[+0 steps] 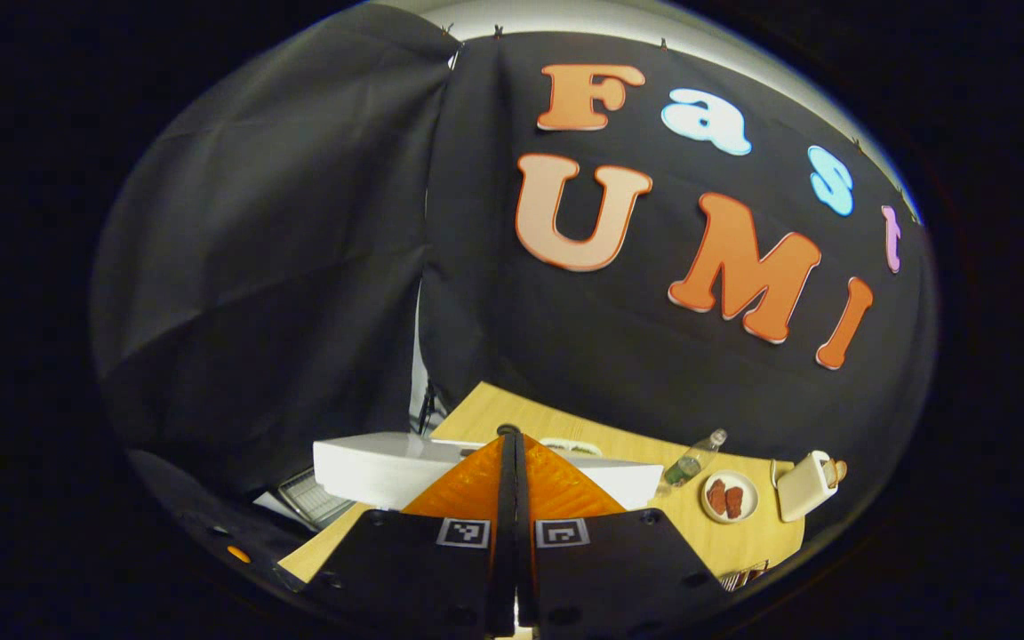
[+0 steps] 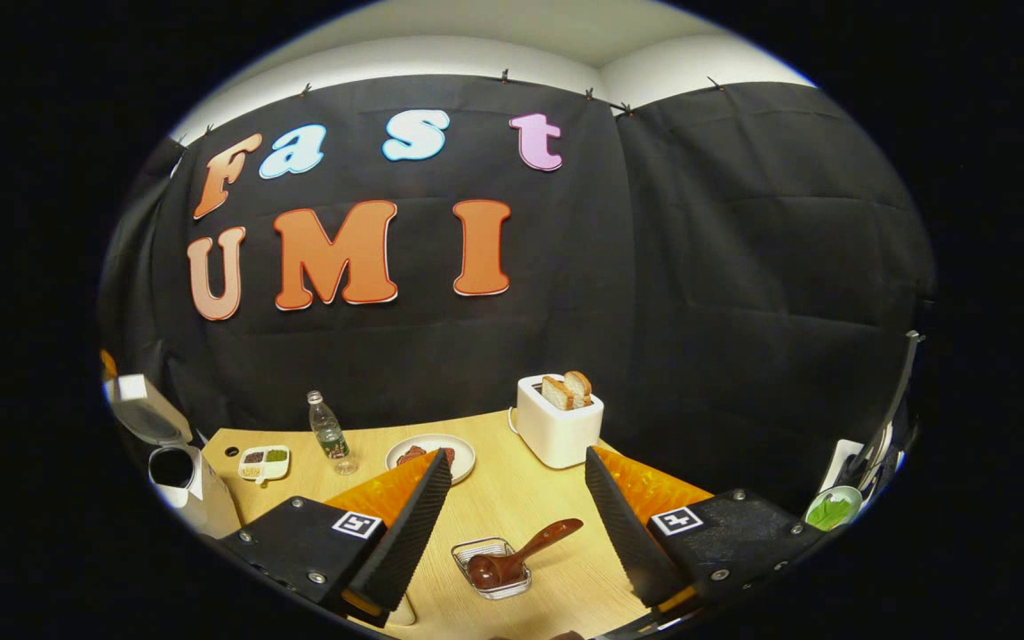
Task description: Close the left gripper, press the button to open the rice cooker; take a wooden spoon from the chopstick holder with the right hand, scoop a spoonful of rice and pour it into the rice cooker, then put the wooden spoon back into the chopstick holder.
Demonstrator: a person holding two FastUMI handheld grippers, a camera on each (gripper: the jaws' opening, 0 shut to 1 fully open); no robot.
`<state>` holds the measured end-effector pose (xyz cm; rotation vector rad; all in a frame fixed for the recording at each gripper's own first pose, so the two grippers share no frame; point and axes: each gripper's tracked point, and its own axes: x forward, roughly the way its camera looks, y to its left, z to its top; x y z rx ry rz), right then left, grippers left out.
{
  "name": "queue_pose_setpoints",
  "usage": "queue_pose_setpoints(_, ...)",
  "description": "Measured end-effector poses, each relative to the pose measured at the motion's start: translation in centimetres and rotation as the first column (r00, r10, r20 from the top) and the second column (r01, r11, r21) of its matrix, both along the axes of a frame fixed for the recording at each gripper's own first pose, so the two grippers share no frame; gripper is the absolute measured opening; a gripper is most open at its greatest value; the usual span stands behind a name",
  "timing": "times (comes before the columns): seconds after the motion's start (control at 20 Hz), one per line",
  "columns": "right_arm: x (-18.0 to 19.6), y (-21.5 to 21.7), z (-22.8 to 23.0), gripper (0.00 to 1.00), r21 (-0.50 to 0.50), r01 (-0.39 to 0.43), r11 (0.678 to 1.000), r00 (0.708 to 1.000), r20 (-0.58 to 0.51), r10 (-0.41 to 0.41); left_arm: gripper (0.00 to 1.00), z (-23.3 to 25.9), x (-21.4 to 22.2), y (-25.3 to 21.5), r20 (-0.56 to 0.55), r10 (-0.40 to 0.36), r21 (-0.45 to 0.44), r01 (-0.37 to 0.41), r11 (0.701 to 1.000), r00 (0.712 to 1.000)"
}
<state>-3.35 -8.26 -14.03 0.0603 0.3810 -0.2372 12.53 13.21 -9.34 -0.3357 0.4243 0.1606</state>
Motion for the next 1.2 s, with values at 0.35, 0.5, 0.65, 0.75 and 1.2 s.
queue_pose_setpoints(0.35, -0.5, 0.0, -5.2, 0.94, 0.129, -0.032, 0.991, 0.991, -0.122, 0.048, 0.27, 6.9, -2.4, -4.1, 0.244, -0.052, 0.075, 0.035, 0.997, 0.968)
queue_pose_setpoints(0.5, -1.0, -0.9, -8.0, 0.94, 0.185, -0.017, 0.983, 0.98, -0.19, 0.053, 0.58, 8.2, -3.8, -6.1, 0.298, -0.078, 0.067, 0.06, 0.996, 0.951)
queue_pose_setpoints(0.65, -1.1, -1.3, -10.4, 0.93, 0.233, -0.015, 0.972, 0.969, -0.235, 0.072, 0.8, 8.3, -5.5, -8.0, 0.315, -0.115, 0.152, 0.07, 0.986, 0.942)
queue_pose_setpoints(0.75, -1.6, -0.9, -12.5, 0.92, 0.282, -0.033, 0.959, 0.954, -0.278, 0.114, 0.93, 8.3, -6.7, -9.5, 0.31, -0.147, 0.219, 0.08, 0.973, 0.939)
queue_pose_setpoints(1.2, 0.5, -0.6, -18.9, 0.81, 0.405, -0.036, 0.914, 0.933, -0.313, 0.175, 0.89, 8.6, -12.1, -15.2, 0.272, -0.173, 0.214, 0.115, 0.97, 0.947)
